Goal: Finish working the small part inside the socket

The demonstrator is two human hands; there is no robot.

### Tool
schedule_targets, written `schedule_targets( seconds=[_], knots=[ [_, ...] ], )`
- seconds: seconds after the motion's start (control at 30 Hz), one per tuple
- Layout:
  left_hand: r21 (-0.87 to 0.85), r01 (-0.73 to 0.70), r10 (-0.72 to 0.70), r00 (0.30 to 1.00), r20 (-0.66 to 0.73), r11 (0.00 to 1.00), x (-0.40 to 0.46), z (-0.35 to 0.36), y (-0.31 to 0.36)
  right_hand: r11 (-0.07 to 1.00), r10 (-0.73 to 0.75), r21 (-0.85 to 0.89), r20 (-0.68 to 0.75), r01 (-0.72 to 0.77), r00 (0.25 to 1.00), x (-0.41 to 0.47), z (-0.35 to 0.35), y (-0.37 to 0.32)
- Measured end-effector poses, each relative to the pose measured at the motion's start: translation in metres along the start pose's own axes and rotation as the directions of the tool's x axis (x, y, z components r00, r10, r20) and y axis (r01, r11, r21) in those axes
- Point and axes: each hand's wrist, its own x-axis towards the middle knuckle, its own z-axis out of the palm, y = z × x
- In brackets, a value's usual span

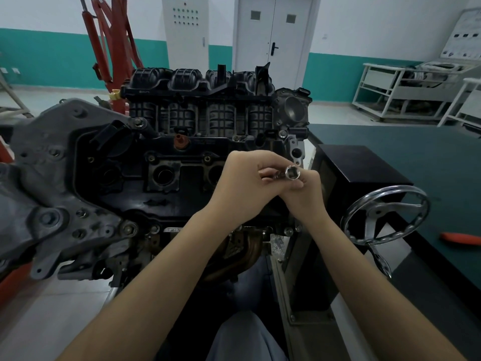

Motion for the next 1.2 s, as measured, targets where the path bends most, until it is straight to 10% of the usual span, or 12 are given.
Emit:
schedule_targets(
  seconds=[0.27, 1.2],
  knots=[
    [-0.185, 0.004, 0.016, 0.994, 0.106, 0.983, 0.0, -0.004, -0.001, 0.998, 0.063, 0.03, 0.012, -0.063, 0.998, 0.0, -0.002, 0.004],
    [0.019, -0.045, 0.045, 0.999, 0.016, 0.999, 0.0, 0.003, -0.002, 0.999, 0.04, -0.003, 0.027, -0.04, 0.999, 0.0, -0.001, -0.015]
  ],
)
